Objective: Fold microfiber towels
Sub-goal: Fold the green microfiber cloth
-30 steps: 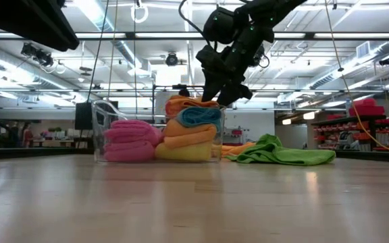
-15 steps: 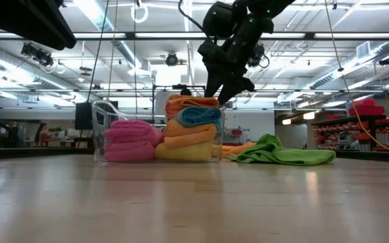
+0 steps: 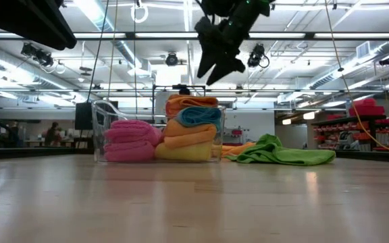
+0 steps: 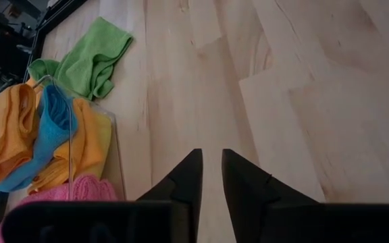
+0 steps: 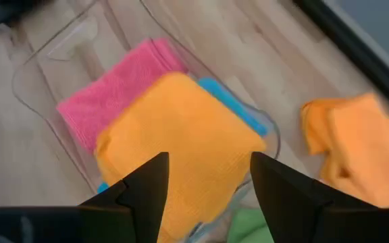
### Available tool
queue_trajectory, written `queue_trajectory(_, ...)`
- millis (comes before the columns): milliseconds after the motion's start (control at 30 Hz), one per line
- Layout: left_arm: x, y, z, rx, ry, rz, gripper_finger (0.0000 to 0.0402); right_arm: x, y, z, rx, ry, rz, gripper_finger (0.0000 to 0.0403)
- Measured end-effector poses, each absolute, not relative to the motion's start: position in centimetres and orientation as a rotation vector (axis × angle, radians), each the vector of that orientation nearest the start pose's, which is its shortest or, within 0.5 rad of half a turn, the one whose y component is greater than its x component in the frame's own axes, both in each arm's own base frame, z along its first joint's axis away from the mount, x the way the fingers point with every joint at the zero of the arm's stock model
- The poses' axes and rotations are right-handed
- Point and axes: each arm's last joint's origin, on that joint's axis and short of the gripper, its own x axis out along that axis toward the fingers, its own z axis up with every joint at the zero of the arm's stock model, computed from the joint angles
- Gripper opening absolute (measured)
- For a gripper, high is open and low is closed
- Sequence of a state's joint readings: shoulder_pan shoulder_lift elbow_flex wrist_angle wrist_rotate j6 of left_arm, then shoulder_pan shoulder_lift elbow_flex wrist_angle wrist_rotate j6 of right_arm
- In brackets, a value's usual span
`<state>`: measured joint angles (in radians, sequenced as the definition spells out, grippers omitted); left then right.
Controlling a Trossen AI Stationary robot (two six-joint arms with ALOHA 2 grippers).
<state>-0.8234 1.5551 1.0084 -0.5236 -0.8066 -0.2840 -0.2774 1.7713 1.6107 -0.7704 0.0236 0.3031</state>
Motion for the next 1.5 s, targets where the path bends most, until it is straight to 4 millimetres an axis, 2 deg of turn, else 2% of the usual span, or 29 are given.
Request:
queue_trajectory(133, 21.8, -20.5, 21.4, 0.5, 0.717, 0.09, 0.0062, 36.2, -10.4, 31.4, 0.28, 0.95, -0.393, 0.0217)
queue_trajectory(300, 21.8, -20.5, 21.4, 0.482, 0.716, 0.097, 0.0057, 35.0, -10.7, 30.7, 0.078, 1.109, -0.351, 0.0217)
queue_trajectory(433, 21.9, -20.4, 21.4, 0.479, 0.714, 0.099, 0.0059, 33.8, -11.9, 28.6, -0.034, 1.251, -0.44, 0.0217)
queue_trajectory(667, 22.0, -20.5, 21.5, 0.466, 0.703, 0.098, 0.0058, 30.7, -16.4, 24.2, 0.029, 1.361, -0.56, 0.0217)
queue_trajectory(767, 22.0, -20.6, 21.5, 0.461, 0.699, 0.097, 0.0054, 29.6, -17.7, 22.5, 0.033, 1.382, -0.572, 0.0217)
queue_trajectory(900, 22.0, -20.6, 21.5, 0.459, 0.698, 0.097, 0.0051, 28.7, -18.4, 20.6, -0.009, 1.4, -0.546, 0.0217)
queue_trajectory(1067, 22.0, -20.6, 21.5, 0.442, 0.697, 0.103, 0.0054, 28.3, -18.2, 18.9, -0.046, 1.417, -0.507, 0.021)
queue_trajectory(1200, 22.0, -20.6, 21.5, 0.442, 0.697, 0.103, 0.0057, 27.9, -18.0, 18.3, -0.056, 1.444, -0.487, 0.0163)
queue_trajectory(1400, 22.0, -20.6, 21.5, 0.442, 0.697, 0.103, 0.0049, 28.0, -17.8, 18.2, -0.031, 1.43, -0.45, 0.0019)
queue_trajectory(1500, 22.0, -20.6, 21.6, 0.441, 0.696, 0.103, 0.0049, 28.7, -17.3, 18.8, -0.039, 1.415, -0.441, 0.0011)
